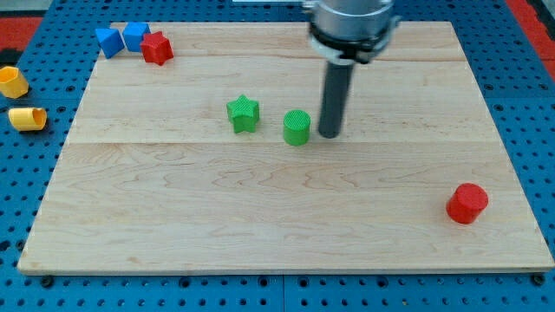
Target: Move green blocks diagonally up
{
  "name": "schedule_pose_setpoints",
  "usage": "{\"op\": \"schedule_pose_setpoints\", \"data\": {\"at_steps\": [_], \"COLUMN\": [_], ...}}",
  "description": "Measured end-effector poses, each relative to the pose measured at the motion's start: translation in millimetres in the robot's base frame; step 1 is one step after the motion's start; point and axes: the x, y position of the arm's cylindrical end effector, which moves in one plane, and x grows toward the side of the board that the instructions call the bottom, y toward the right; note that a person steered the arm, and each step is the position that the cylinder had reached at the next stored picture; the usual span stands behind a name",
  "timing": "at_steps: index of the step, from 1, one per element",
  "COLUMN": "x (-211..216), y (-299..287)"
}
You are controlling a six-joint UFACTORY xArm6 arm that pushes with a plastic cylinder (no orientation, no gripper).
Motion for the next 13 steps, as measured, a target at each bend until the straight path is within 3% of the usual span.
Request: {"op": "schedule_pose_setpoints", "data": {"at_steps": [1, 2, 4, 5, 7, 10, 11, 12, 13], "x": [-36, -44, 57, 67, -9, -49, -9, 74, 81], "y": [-62, -99, 14, -9, -99, -160, -104, -103, -141]}}
